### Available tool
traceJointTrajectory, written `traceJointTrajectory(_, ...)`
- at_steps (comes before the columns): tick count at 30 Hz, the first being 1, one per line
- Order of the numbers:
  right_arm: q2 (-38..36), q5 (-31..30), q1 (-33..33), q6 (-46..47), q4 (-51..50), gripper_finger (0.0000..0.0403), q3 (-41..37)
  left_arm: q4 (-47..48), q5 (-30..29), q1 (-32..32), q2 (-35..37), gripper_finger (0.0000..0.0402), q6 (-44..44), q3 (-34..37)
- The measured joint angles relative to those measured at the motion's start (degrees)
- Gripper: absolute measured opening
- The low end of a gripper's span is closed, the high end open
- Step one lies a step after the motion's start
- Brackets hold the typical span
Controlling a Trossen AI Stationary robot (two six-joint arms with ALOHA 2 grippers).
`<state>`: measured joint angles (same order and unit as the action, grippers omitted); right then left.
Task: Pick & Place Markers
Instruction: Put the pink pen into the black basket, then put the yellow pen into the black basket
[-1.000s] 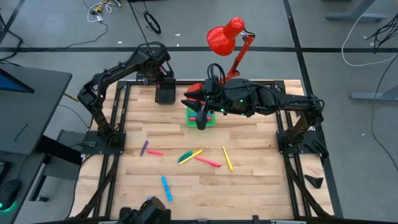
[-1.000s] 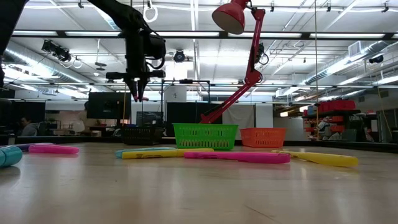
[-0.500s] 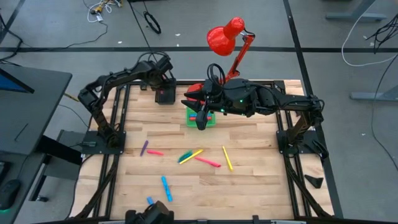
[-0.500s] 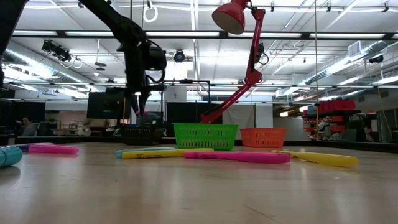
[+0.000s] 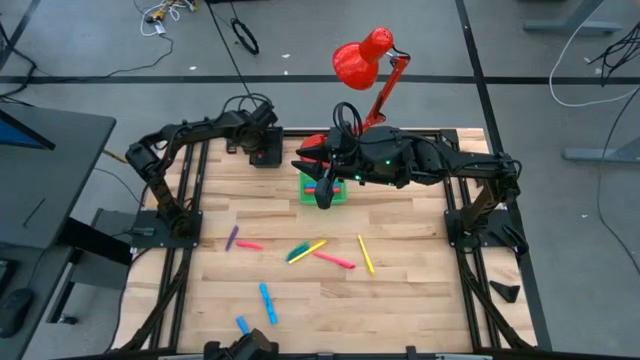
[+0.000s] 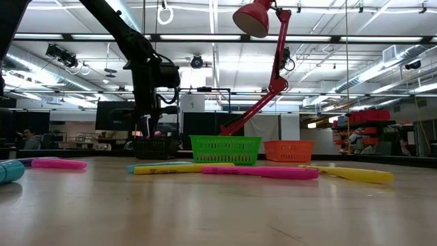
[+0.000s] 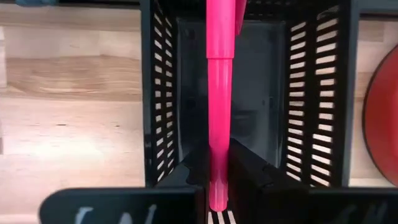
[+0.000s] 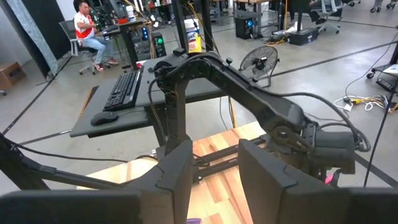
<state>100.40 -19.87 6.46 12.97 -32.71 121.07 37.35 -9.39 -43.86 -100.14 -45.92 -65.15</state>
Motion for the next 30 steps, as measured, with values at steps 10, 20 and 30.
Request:
traceJointTrajectory(10,0.0,0.0,0.0,-0.2,0.0,0.0130,0.0,-3.4,0.6,0.7,-1.4,0.0040,-1.7,2.4)
traceJointTrajectory(20,0.0,0.0,0.0,-0.4,-0.4,0.0130,0.0,-7.2,1.7,0.5,-1.5,0.0135,-1.9,2.4)
traceJointTrajectory(30,0.0,0.0,0.0,-0.6,-0.4,0.0130,0.0,-7.5,2.4,0.5,-1.5,0.0152,-1.9,2.4)
